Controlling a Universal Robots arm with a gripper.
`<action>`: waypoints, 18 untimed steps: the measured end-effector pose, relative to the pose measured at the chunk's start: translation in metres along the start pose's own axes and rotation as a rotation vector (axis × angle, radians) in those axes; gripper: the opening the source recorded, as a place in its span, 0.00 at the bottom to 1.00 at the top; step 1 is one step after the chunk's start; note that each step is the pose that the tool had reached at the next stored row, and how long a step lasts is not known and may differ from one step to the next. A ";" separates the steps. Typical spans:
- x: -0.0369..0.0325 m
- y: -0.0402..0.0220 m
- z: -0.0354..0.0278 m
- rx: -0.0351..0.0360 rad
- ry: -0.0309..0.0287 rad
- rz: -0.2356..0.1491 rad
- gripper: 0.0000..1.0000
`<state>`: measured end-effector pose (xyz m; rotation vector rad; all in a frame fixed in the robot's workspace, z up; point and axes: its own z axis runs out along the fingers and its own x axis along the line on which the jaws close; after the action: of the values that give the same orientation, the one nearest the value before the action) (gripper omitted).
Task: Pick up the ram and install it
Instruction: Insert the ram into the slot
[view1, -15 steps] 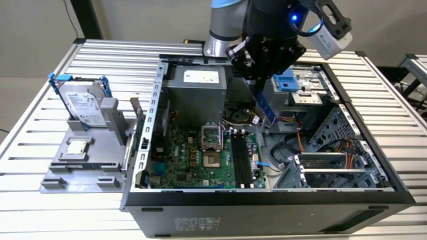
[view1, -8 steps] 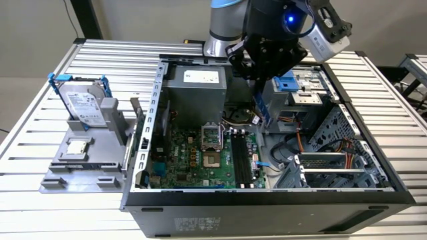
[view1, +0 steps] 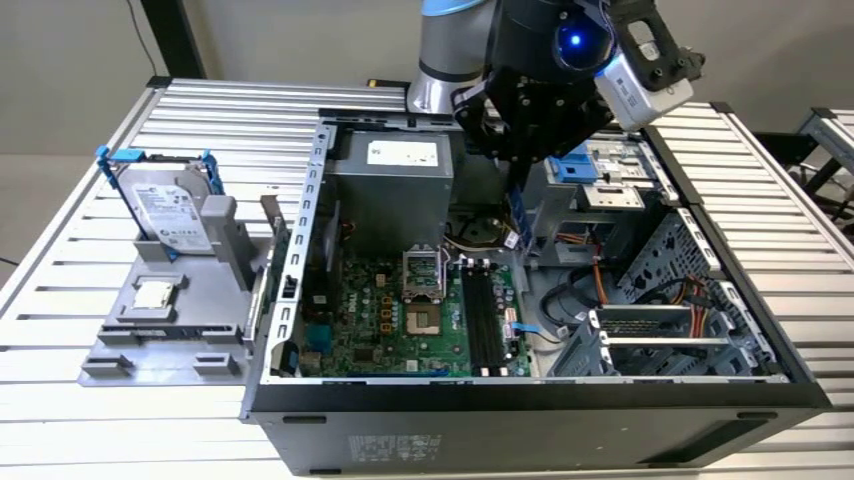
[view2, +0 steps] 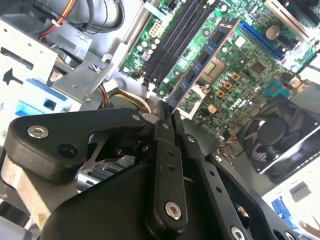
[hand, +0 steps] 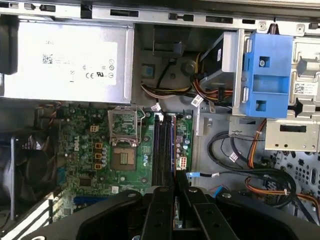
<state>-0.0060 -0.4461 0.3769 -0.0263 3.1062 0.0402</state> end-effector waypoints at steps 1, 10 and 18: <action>0.0000 0.0002 0.0001 0.0003 -0.0001 0.006 0.00; -0.0016 0.0005 0.0004 0.0007 -0.0003 0.014 0.00; -0.0141 0.0001 0.0048 0.0007 -0.0003 0.014 0.00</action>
<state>0.0083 -0.4456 0.3726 -0.0043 3.1062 0.0395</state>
